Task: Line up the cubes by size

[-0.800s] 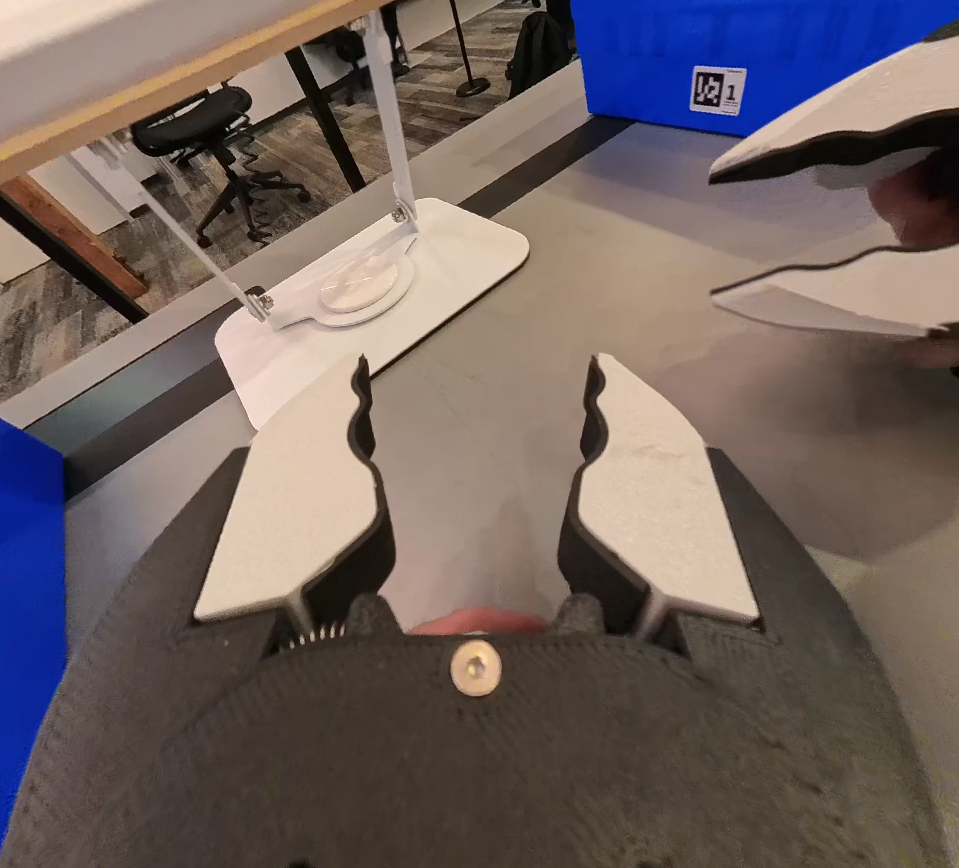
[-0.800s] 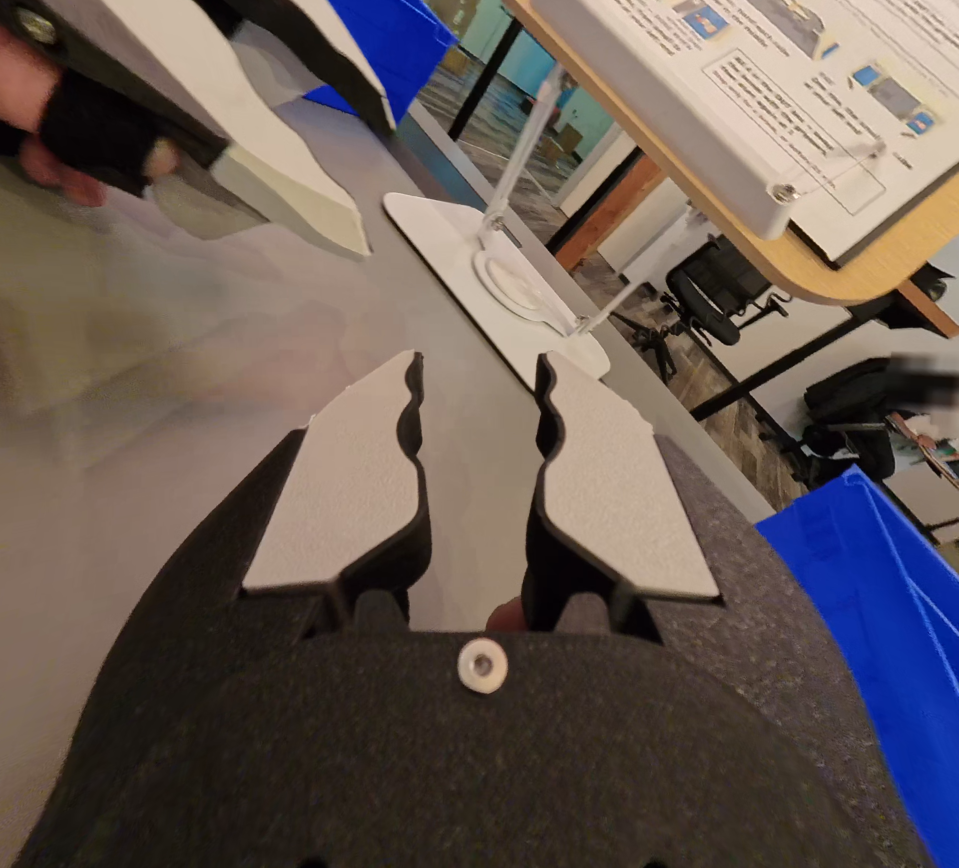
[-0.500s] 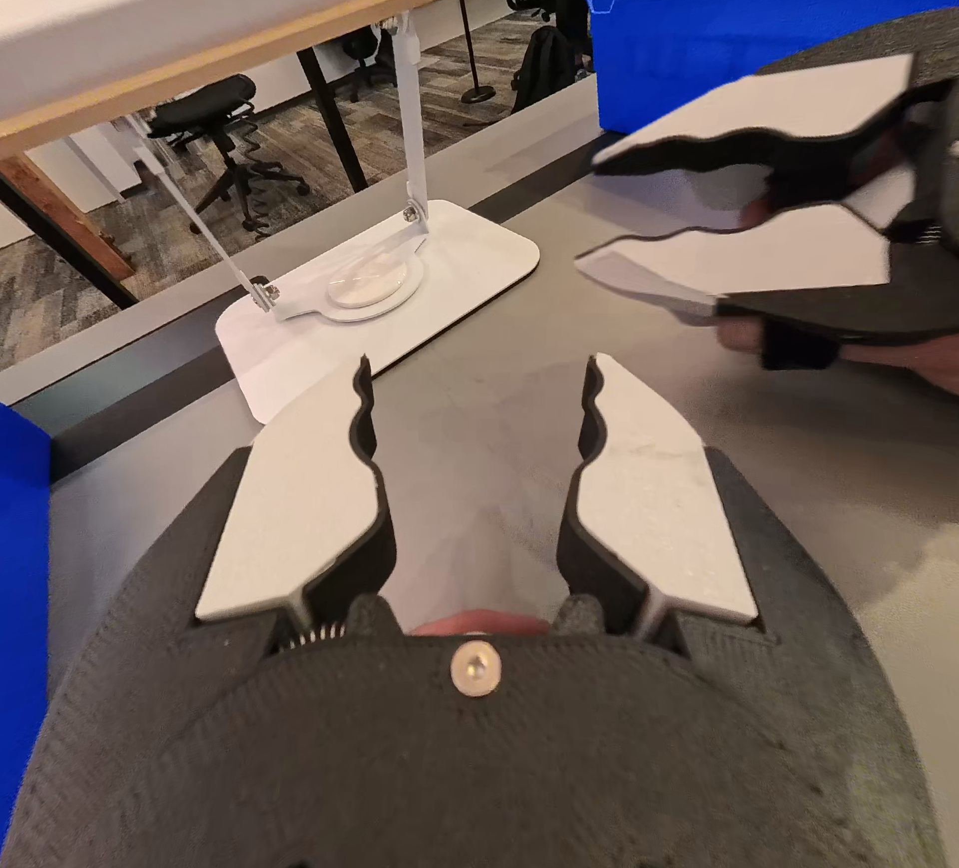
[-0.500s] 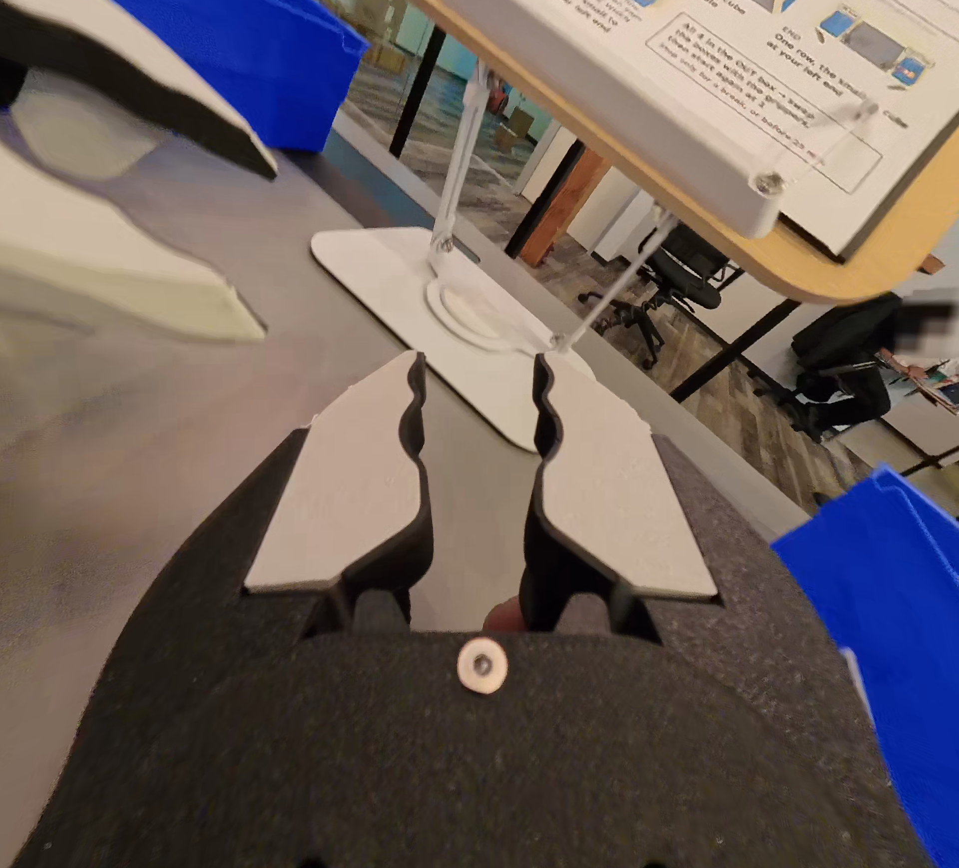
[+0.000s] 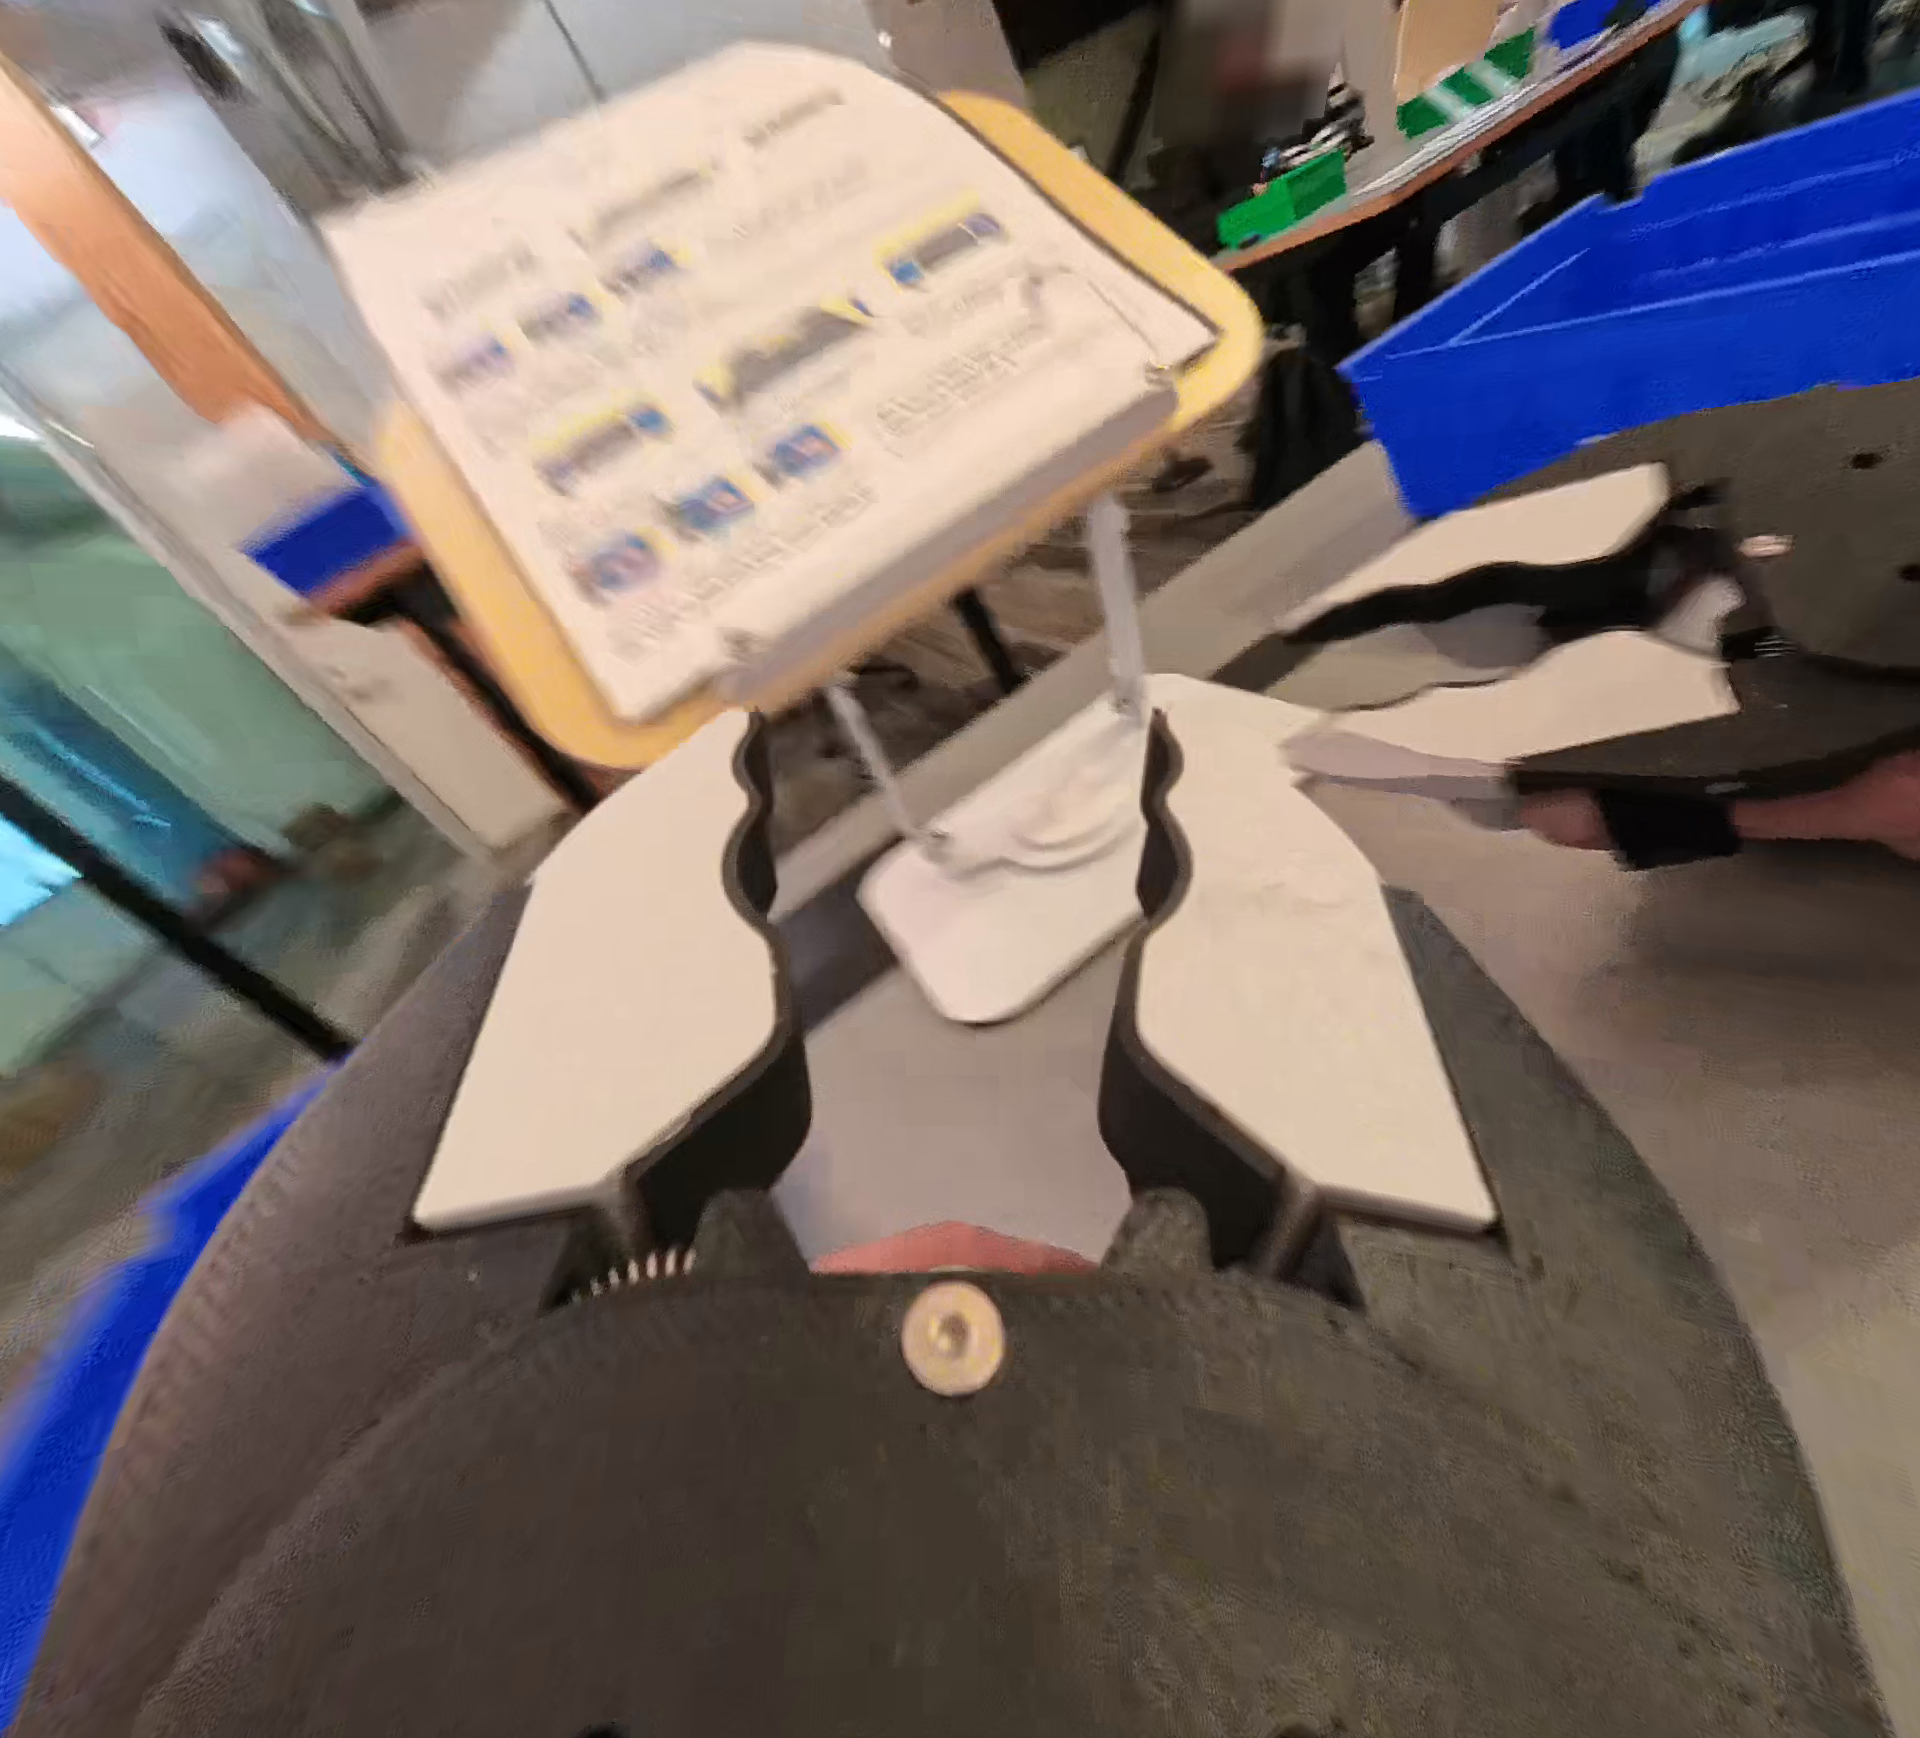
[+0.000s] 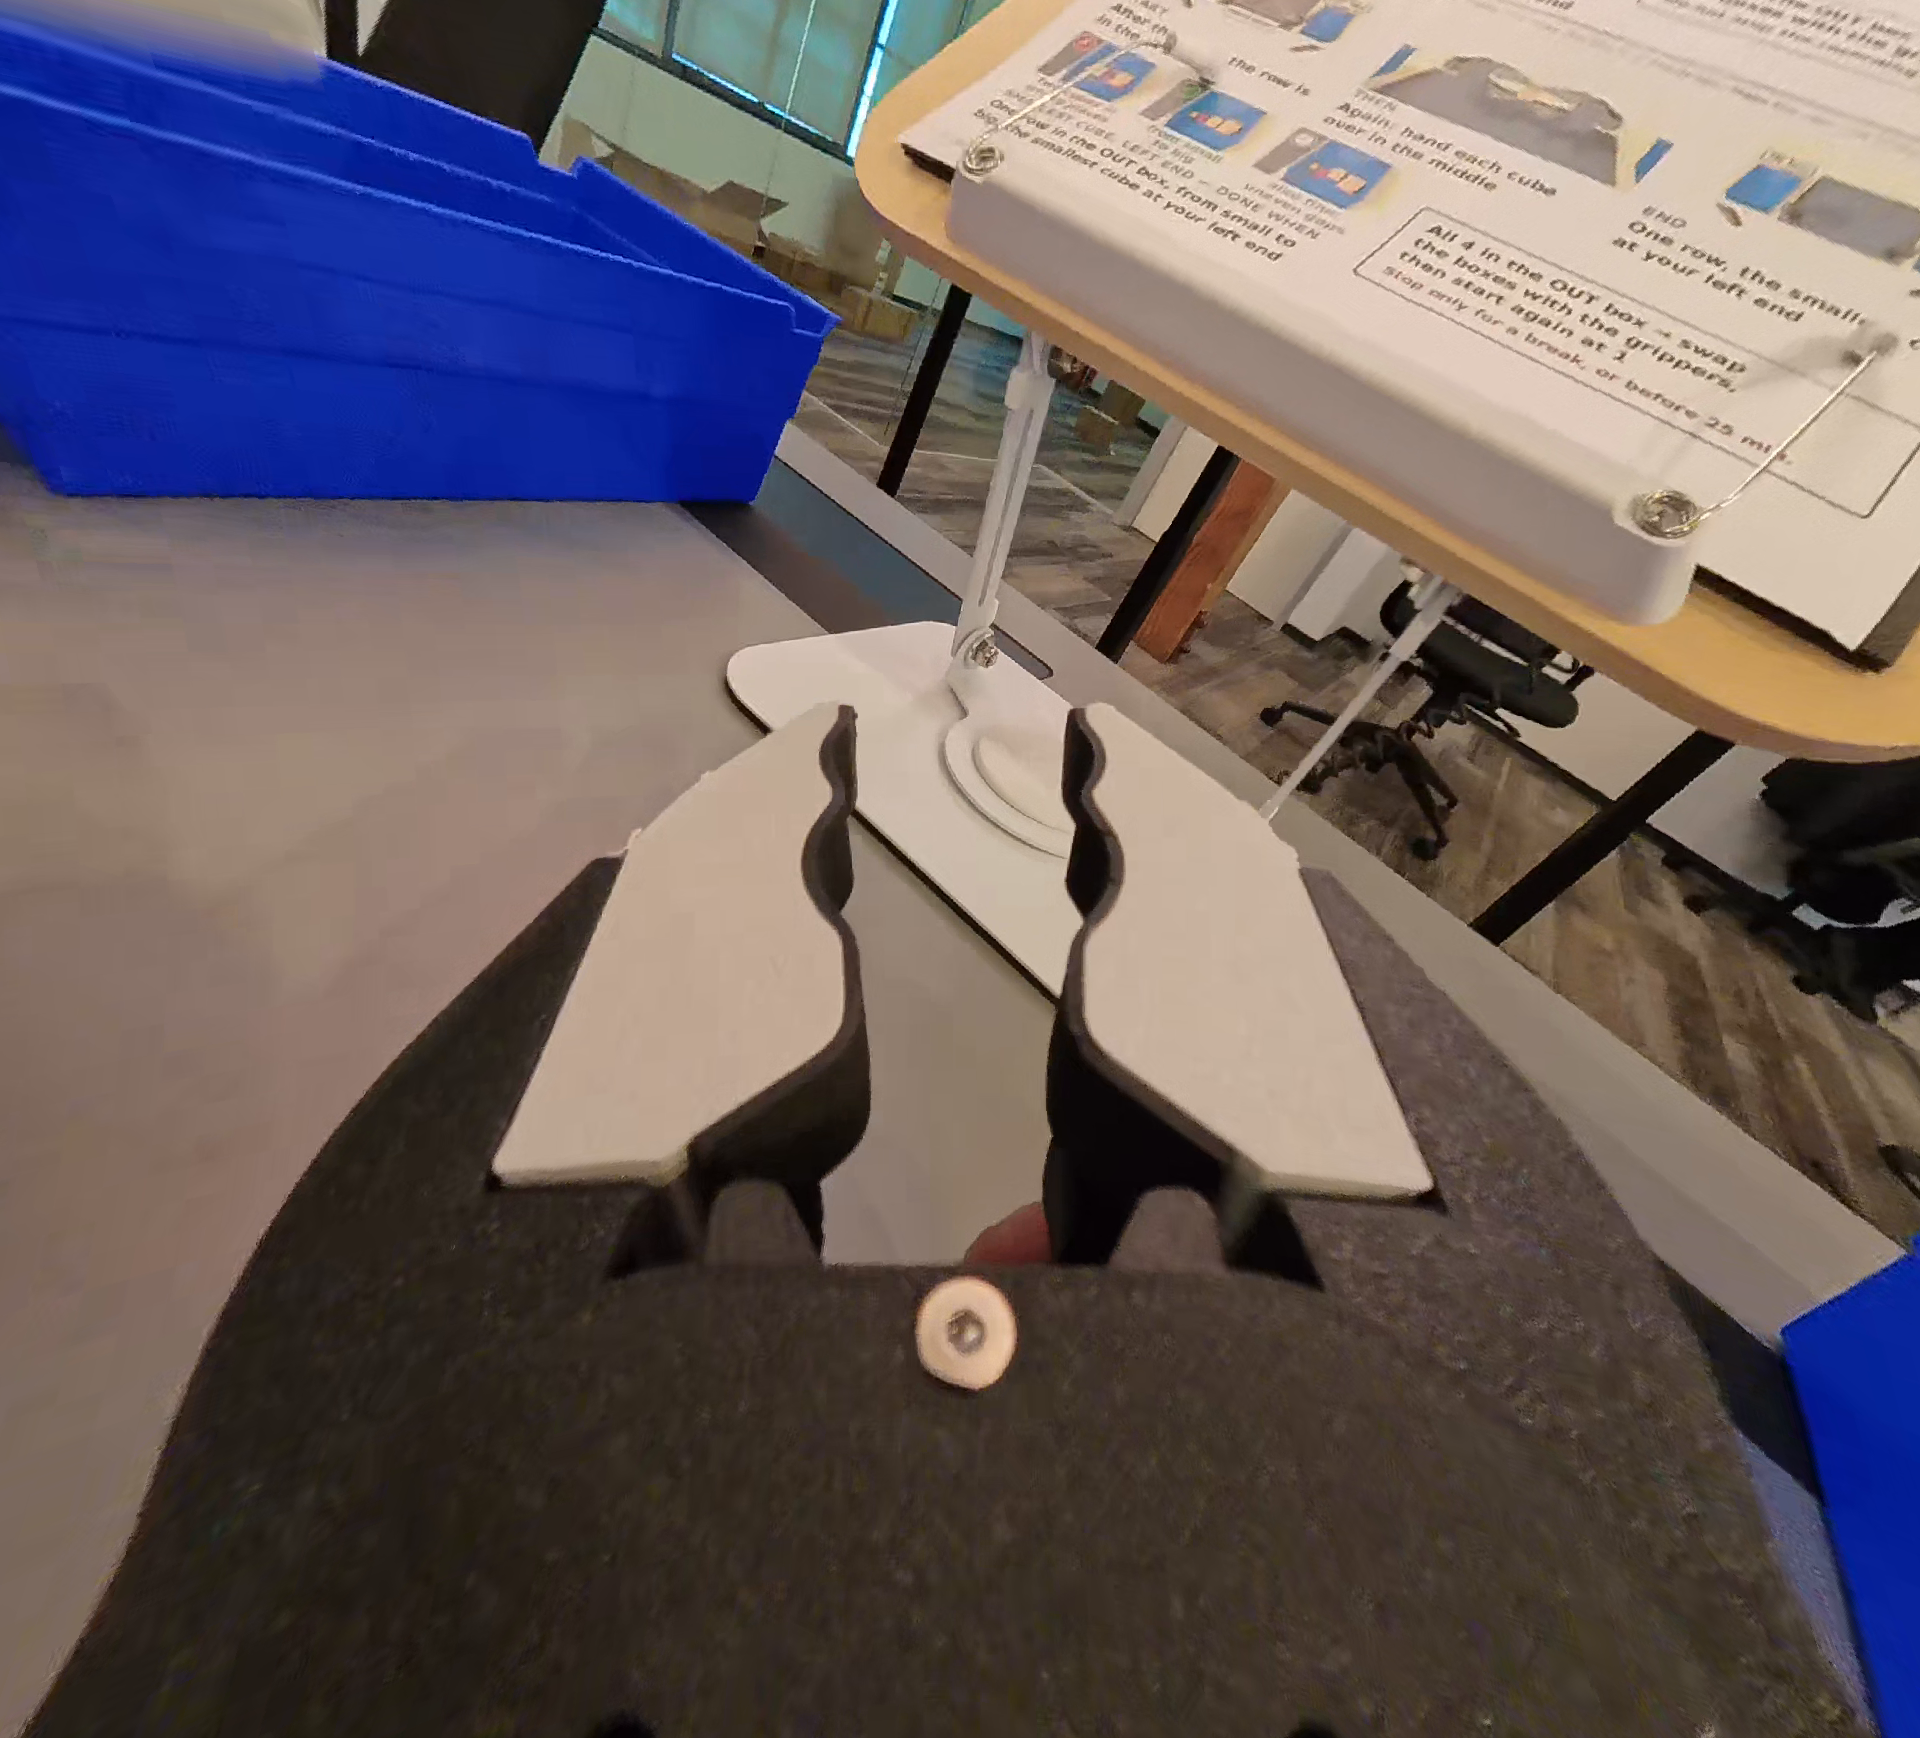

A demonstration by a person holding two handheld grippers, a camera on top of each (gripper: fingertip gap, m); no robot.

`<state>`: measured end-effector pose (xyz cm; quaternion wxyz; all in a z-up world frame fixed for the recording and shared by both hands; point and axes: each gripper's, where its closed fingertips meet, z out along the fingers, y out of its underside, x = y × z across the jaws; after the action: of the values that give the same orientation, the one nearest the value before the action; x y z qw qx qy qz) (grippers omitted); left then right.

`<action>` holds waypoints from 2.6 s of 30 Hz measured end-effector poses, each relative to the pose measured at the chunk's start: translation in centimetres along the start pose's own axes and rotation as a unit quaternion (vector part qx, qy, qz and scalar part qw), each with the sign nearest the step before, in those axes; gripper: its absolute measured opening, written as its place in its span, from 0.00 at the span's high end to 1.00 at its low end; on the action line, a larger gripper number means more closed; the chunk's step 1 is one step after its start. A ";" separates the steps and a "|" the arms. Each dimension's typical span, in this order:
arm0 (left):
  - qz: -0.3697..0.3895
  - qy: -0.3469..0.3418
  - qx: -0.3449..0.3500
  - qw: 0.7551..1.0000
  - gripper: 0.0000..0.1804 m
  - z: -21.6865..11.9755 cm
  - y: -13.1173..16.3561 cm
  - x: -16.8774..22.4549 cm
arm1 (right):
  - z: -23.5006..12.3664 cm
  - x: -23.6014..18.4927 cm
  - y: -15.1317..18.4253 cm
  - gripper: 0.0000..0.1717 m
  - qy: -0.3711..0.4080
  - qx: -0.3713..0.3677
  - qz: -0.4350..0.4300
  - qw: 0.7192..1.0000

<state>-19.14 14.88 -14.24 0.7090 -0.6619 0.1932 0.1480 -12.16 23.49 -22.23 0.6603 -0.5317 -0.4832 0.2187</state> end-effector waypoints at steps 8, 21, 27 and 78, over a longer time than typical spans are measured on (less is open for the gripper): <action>0.095 -0.020 -0.128 0.987 0.57 -1.4 2.0 -16.9 | 0.3 -0.7 0.4 0.78 -0.008 -0.017 -0.025 1.000; 0.164 0.243 -0.349 0.890 0.73 1.0 17.3 -15.3 | 0.6 -1.2 0.9 0.78 -0.015 -0.035 -0.041 0.998; 0.147 0.320 -0.426 0.833 0.73 1.3 21.6 -13.4 | 0.6 -1.3 1.0 0.78 -0.018 -0.039 -0.044 0.998; 0.117 0.391 0.145 0.901 0.88 -2.9 -7.9 -7.3 | -1.4 -5.4 -22.0 0.81 -0.225 0.221 -0.089 0.945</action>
<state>-22.11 11.67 -3.96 0.6420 -0.5294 0.5501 -0.0707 -18.27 11.00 -4.26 0.6520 -0.2642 -0.6041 0.3745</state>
